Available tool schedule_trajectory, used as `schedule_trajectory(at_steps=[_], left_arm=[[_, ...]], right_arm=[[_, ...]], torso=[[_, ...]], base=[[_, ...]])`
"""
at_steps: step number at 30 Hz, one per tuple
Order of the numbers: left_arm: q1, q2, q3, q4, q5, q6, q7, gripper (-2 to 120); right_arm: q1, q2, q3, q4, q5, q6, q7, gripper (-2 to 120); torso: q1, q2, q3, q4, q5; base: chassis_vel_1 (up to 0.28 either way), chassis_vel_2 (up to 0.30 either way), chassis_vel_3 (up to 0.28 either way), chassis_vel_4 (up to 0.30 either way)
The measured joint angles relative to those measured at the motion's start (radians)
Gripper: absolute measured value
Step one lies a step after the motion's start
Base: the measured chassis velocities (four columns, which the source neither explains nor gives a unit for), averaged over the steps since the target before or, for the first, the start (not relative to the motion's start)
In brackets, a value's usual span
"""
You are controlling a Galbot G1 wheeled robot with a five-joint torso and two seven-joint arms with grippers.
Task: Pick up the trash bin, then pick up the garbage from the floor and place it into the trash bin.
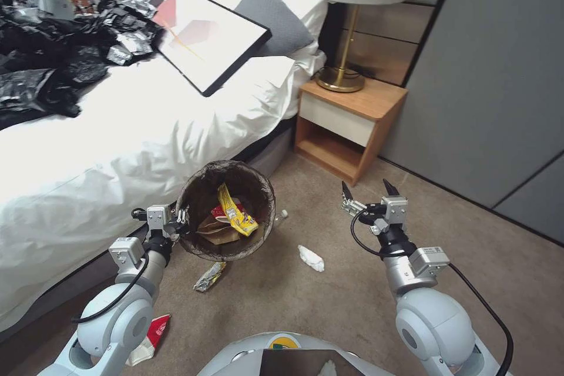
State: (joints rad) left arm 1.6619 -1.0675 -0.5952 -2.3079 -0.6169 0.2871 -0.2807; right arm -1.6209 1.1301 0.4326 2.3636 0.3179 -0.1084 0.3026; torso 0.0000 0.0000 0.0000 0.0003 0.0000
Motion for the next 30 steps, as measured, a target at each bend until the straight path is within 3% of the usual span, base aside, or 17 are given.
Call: schedule_trajectory(at_steps=[6,19,22,25,30], left_arm=[[0.004,0.001,0.004,-0.002,0.002,0.002,0.003,4],[0.002,0.006,0.006,-0.006,-0.006,0.007,0.009,4],[0.001,0.007,0.007,-0.006,-0.006,0.007,0.010,4],[0.000,0.008,0.008,-0.006,-0.007,0.007,0.011,4],[0.000,0.011,0.008,-0.006,-0.007,0.006,0.013,4]], right_arm=[[-0.002,-0.006,0.003,-0.001,-0.006,-0.015,0.021,100],[0.032,-0.044,0.023,-0.033,0.016,-0.064,0.080,100],[0.060,-0.077,0.014,-0.061,0.071,-0.078,0.083,100],[0.121,-0.158,-0.024,-0.122,0.164,-0.096,0.080,100],[0.190,-0.240,-0.087,-0.202,0.209,-0.095,0.049,100]], torso=[[0.000,0.000,0.000,-0.0009,0.0000],[0.000,0.000,0.000,-0.0005,0.0000],[0.000,0.000,0.000,-0.0004,0.0001],[0.000,0.000,0.000,-0.0002,0.0002],[0.000,0.000,0.000,-0.0002,0.0002]], base=[[0.007,0.014,0.006,0.012],[0.000,0.000,0.000,0.000],[0.000,0.000,0.000,0.000],[0.000,0.000,0.000,0.000],[0.000,0.000,0.000,0.000]])
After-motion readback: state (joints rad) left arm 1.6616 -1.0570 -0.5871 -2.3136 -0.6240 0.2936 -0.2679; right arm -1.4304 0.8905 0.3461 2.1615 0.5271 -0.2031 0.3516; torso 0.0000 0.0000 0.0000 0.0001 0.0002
